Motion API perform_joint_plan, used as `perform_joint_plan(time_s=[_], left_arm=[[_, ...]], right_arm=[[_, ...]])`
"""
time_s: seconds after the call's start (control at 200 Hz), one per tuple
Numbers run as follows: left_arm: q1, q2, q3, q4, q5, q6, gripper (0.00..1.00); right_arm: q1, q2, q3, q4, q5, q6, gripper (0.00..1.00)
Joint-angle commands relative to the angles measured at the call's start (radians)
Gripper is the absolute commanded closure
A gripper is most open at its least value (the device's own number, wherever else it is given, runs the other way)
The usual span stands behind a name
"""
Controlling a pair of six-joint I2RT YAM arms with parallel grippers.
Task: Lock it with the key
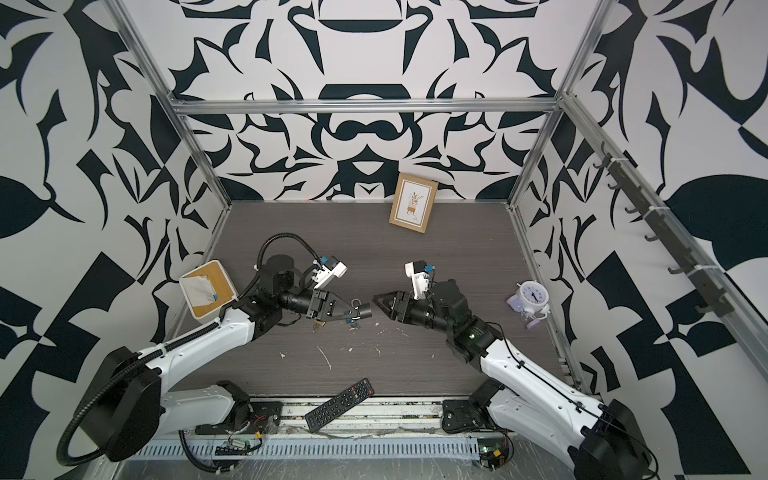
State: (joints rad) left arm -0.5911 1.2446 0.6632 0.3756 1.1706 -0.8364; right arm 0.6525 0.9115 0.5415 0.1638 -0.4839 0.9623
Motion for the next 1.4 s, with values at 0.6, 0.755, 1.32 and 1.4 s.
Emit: perform_joint_plan(time_s=[0.6,0.755,1.32,1.4], left_arm=[[-0.014,-0.003,0.078,-0.025,0.036,0.06,1.0],[-0.016,-0.01,0.083,-0.038,0.021,0.06,1.0],[-0.029,0.076,0.114,0.006,0.018,0.014,1.0],[-0.032,0.079,0.119,0.009,0.019,0.014,1.0]], right_arm=[[-0.103,-0.035,0.083,0.044,-0.379,0.027,0.48],[-0.101,-0.006,0.084,0.1,-0.417,0.043,0.55],[-0.077,-0.008,0.058,0.164,-0.478,0.065,0.67],[-0.075,-0.002,0.06,0.163,-0.482,0.063,0.75]])
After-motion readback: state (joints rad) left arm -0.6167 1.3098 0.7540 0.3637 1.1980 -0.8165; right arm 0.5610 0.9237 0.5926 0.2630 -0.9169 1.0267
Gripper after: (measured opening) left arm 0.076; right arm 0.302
